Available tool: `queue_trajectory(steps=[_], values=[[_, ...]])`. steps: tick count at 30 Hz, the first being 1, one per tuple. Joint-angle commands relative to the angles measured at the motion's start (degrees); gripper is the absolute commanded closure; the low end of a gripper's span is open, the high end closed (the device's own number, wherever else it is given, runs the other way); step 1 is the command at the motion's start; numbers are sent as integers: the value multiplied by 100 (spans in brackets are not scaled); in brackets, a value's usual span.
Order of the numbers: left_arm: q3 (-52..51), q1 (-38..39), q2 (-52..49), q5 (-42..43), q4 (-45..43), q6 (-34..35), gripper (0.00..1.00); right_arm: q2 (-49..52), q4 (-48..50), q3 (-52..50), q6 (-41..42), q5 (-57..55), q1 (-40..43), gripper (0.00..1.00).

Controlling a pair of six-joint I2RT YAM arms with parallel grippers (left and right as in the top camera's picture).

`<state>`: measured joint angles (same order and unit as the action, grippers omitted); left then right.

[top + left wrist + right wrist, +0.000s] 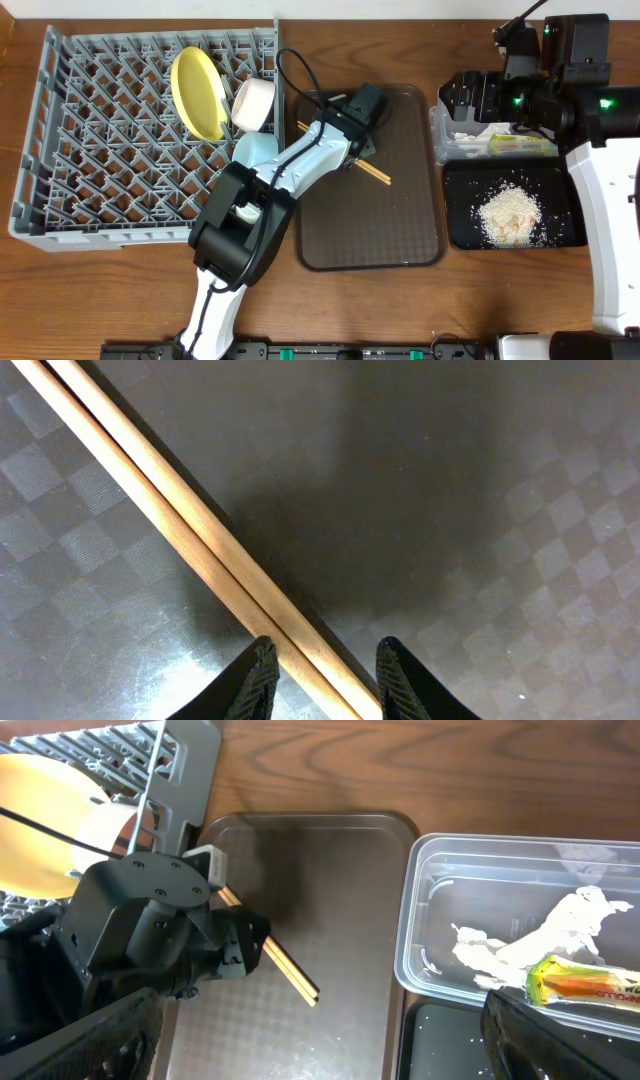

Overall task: Sort waste into correct bins and load items into the dishwasher
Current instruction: 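Reach the left gripper to the wooden chopsticks on the brown tray, then grasp one chopstick with the left gripper and lift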

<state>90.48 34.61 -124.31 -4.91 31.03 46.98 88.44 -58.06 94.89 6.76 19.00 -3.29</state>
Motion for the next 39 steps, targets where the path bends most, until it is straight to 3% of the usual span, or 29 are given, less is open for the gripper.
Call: queue_trajectory(steps=[1,25,34,35,39], values=[[-74,-13,-13,-138,-39,74,64,7,-9,55,-15,-37,-11,1],[-74,-13,-284,-212,-354,74,55,7,-7,55,-17,-37,-11,1],[-74,-13,-376,625,-138,76,56,7,-9,55,-17,-37,-11,1],[-74,-11,-376,619,-136,76,58,7,-9,55,-15,-37,-11,1],[-74,-13,-376,575,-155,76,88,7,-9,55,-17,-37,-11,1]])
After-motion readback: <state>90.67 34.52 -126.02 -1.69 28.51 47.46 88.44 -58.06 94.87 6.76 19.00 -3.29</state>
